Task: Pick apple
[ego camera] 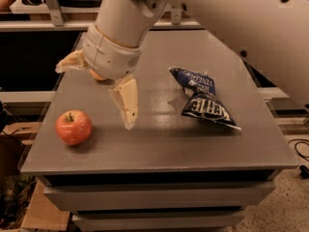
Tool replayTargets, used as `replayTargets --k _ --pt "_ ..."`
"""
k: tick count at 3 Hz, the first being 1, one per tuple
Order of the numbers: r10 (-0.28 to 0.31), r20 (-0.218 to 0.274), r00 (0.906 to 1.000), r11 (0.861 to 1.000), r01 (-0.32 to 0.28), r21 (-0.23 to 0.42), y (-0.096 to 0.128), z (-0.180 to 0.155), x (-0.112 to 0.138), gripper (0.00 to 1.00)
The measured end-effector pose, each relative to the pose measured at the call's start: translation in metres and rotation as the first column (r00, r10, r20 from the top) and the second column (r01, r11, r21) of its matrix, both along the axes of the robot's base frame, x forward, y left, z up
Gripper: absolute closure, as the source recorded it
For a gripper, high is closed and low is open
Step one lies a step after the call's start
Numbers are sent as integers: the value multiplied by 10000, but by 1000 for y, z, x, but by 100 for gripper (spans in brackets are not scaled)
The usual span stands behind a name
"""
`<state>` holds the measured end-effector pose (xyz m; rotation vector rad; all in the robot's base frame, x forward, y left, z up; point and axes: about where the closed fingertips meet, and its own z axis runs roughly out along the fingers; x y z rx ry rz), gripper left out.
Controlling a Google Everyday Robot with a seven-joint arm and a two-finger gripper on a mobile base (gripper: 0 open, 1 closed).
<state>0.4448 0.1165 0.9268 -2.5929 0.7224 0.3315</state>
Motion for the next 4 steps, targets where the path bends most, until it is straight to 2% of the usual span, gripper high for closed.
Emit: replayTargets --k 2,4 --pt "739 -335 9967 9958 -756 -517 35 -36 -9 0" --pt "1487 -675 9866 9846 -1541 -829 62 -55 -23 0"
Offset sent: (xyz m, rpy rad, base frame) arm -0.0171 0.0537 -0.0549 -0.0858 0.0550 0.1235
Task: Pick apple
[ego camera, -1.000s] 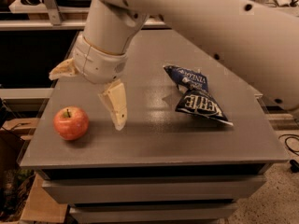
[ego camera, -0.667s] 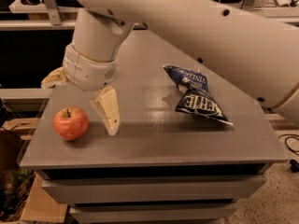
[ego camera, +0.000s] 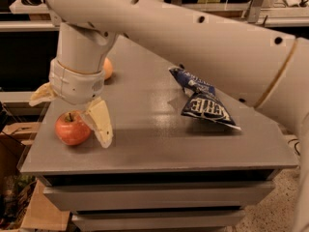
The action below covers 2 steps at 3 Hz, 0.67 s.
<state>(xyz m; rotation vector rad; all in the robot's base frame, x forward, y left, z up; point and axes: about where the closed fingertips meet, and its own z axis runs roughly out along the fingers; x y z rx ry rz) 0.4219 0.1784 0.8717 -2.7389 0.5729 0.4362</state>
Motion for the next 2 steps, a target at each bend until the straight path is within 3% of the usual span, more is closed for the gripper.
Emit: replayTargets --k 1,2 --pt "137 -102 9999 9998 -138 -123 8 -7 4 0" --pt "32 -157 9999 9998 -35 -185 10 -11 13 18"
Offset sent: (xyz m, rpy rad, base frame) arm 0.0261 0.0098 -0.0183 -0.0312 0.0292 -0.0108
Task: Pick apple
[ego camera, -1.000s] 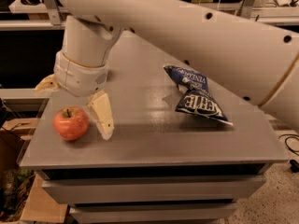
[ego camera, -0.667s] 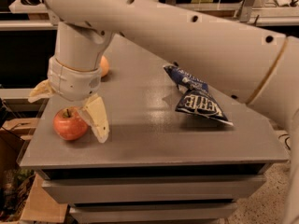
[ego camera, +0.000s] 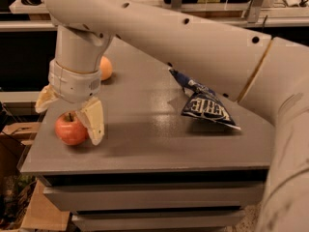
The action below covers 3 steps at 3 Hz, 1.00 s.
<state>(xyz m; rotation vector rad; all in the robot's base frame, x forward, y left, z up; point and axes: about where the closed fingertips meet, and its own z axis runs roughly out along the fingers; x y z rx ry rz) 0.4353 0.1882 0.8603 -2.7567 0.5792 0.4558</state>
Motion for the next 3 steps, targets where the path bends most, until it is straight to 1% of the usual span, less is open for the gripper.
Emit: replayTargets --k 2,3 --pt "-163 19 9999 9999 163 -28 -2 0 18 65" --pt "-310 185 9993 9995 309 45 -5 9 30 88"
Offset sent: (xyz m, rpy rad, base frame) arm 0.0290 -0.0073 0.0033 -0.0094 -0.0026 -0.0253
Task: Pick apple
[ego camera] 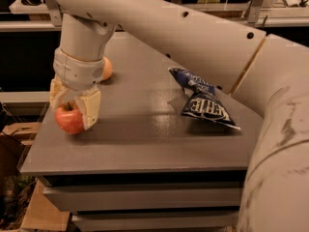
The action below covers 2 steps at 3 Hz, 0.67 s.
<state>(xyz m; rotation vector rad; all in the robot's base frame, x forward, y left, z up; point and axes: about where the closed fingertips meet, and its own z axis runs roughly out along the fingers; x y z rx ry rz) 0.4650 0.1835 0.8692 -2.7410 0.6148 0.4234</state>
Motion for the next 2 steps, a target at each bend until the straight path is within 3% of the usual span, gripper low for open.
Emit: replayTargets --k 1,2 --pt "-263 224 9994 9989 254 397 -8 30 25 100" --pt "-251 213 9995 9989 243 397 -8 31 25 100"
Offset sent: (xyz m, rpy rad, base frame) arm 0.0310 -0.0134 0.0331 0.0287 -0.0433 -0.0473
